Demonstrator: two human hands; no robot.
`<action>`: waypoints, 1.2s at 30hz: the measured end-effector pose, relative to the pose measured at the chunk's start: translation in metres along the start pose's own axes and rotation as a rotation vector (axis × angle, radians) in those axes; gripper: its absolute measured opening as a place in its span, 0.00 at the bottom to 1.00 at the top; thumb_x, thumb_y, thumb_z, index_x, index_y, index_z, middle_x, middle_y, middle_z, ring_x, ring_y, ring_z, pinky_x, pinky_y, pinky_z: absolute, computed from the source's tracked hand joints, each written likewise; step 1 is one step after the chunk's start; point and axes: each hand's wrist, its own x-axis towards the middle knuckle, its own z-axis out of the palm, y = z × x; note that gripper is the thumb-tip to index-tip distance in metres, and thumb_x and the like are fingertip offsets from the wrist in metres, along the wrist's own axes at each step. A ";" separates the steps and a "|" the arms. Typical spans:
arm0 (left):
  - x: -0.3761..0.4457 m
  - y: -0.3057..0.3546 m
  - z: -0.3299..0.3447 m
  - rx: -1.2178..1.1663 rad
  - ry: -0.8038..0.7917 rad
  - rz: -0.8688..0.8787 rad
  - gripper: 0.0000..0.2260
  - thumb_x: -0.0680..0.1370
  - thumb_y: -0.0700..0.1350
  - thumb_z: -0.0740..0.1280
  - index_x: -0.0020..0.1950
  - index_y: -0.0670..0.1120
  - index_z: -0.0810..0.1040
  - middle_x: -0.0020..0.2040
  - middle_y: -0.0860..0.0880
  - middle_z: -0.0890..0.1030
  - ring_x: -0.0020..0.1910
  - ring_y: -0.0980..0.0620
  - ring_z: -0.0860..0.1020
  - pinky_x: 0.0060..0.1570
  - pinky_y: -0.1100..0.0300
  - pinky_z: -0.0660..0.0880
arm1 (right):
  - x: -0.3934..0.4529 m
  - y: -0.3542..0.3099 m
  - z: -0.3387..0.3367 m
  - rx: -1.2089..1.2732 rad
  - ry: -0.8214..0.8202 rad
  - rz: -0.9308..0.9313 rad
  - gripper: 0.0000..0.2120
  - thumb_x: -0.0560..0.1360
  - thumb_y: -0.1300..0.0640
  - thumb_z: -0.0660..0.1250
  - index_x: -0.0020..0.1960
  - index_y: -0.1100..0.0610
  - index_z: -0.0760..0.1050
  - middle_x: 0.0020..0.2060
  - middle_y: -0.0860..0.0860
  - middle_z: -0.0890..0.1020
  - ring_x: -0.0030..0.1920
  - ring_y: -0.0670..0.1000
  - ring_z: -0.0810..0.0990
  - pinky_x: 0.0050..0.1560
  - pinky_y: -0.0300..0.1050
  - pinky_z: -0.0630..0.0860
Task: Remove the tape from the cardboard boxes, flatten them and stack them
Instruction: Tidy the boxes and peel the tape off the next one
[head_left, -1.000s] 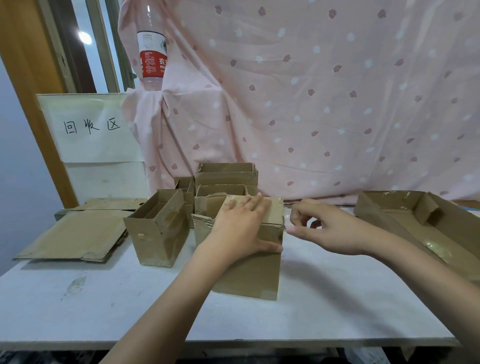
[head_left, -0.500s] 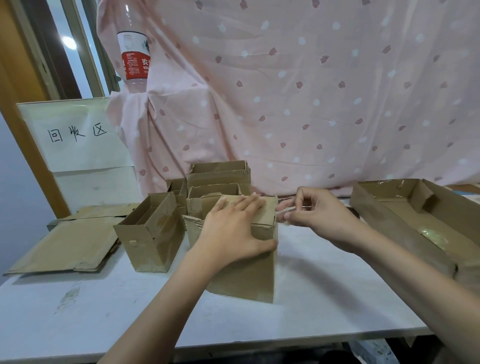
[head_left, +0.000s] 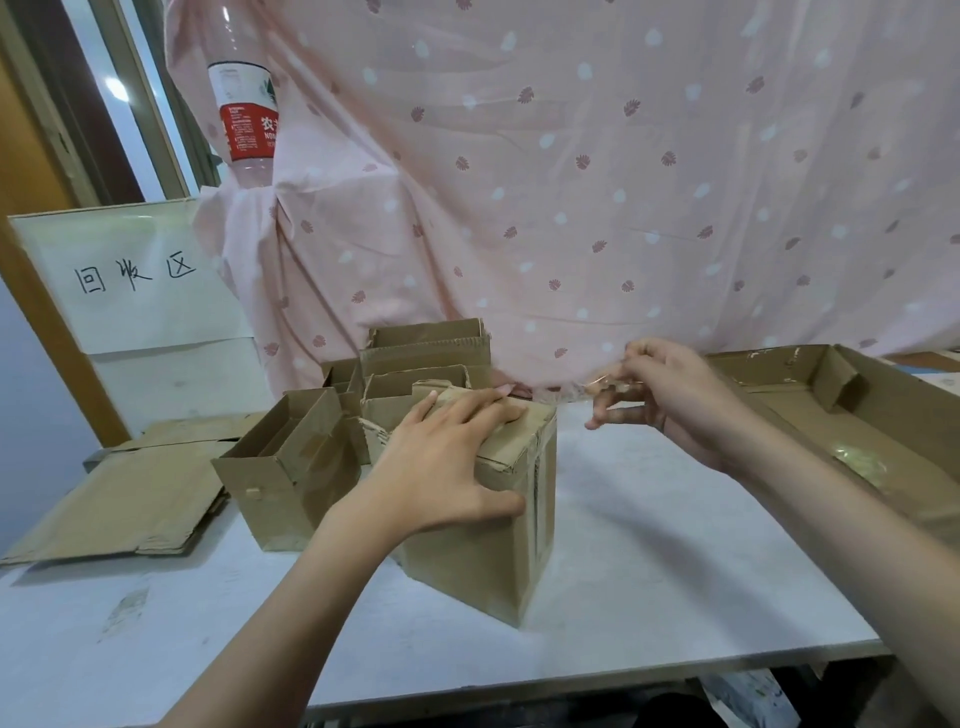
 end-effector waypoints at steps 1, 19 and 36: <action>0.000 0.002 0.000 0.002 0.003 0.000 0.41 0.61 0.71 0.57 0.74 0.61 0.63 0.76 0.63 0.60 0.75 0.60 0.60 0.77 0.49 0.51 | 0.000 0.000 0.004 0.020 -0.010 -0.006 0.09 0.79 0.71 0.58 0.50 0.58 0.65 0.40 0.65 0.82 0.31 0.61 0.77 0.40 0.58 0.80; -0.004 0.003 0.001 0.006 -0.009 -0.005 0.42 0.62 0.71 0.56 0.77 0.62 0.59 0.78 0.61 0.58 0.76 0.60 0.57 0.78 0.49 0.50 | 0.031 -0.003 0.025 -0.910 -0.195 -0.028 0.06 0.72 0.47 0.76 0.49 0.46 0.85 0.44 0.46 0.84 0.45 0.46 0.82 0.45 0.40 0.77; -0.002 0.002 -0.001 0.010 -0.041 -0.021 0.41 0.67 0.69 0.62 0.78 0.61 0.57 0.79 0.61 0.55 0.77 0.59 0.56 0.78 0.49 0.48 | 0.029 0.027 0.006 -0.199 -0.034 0.308 0.10 0.80 0.74 0.58 0.53 0.73 0.77 0.45 0.56 0.76 0.34 0.48 0.68 0.37 0.41 0.70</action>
